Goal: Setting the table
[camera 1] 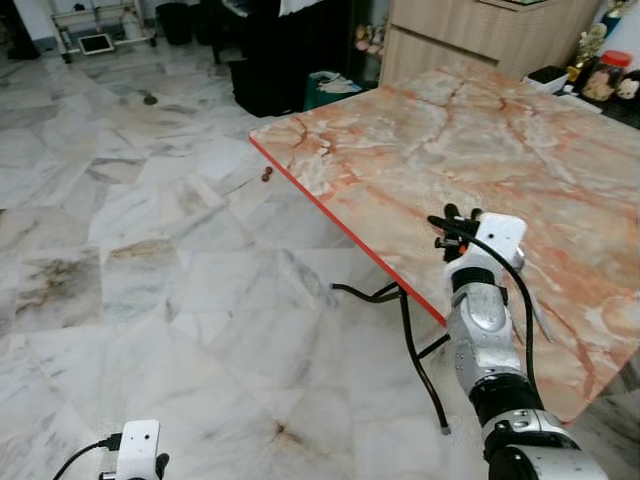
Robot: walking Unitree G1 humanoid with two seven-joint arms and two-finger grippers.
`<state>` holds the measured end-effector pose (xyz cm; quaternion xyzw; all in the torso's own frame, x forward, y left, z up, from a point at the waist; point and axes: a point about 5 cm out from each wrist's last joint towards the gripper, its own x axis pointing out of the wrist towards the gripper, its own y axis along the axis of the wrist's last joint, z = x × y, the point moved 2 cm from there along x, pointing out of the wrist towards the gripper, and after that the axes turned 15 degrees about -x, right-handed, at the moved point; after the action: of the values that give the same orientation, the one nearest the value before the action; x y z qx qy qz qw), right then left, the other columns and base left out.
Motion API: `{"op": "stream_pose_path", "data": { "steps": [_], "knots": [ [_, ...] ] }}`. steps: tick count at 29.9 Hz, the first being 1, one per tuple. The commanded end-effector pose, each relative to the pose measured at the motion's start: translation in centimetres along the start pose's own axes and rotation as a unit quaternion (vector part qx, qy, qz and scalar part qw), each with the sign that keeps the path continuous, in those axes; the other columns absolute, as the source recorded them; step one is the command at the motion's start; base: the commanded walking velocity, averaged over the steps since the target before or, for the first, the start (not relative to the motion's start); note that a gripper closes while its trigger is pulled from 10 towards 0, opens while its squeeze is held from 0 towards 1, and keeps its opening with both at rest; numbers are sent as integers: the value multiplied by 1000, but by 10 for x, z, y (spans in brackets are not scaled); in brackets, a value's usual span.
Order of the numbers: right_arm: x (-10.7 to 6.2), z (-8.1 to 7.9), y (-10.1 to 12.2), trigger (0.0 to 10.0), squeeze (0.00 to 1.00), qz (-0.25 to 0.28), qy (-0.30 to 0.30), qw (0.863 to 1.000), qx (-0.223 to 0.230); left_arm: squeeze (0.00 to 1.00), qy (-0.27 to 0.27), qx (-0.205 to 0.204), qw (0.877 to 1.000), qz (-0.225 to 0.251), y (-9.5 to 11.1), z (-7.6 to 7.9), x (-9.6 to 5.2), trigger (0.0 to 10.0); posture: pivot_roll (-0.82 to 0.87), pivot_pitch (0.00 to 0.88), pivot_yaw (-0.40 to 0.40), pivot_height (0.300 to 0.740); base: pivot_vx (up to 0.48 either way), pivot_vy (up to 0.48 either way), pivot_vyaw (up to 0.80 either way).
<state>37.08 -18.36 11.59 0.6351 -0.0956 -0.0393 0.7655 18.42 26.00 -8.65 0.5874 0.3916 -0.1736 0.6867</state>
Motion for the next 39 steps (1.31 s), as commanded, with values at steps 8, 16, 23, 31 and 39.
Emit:
{"op": "stream_pose_path", "data": {
  "steps": [8,16,23,31,39],
  "knots": [
    [3,-5,1,10000,0,-3,7,1000,0,0,-1,-11,1000,-7,-5,1,-1,10000,17,0,-28,740,0,0,-791],
    [3,-8,2,10000,0,-2,12,1000,2,0,-1,-12,1000,-7,-5,1,-1,10000,20,0,-28,740,0,0,-770],
    [3,-10,6,10000,0,11,16,1000,9,0,-1,-13,1000,-8,-6,0,-1,10000,23,0,-28,740,0,0,-615],
    [3,-13,6,10000,0,11,20,1000,12,0,-3,-17,1000,-6,-5,-1,-1,10000,26,0,-31,740,0,0,0],
    [4,-13,8,10000,0,14,20,1000,13,0,0,-21,1000,-10,-6,-2,-1,10000,29,0,-34,740,31,0,0]
  ]
}}
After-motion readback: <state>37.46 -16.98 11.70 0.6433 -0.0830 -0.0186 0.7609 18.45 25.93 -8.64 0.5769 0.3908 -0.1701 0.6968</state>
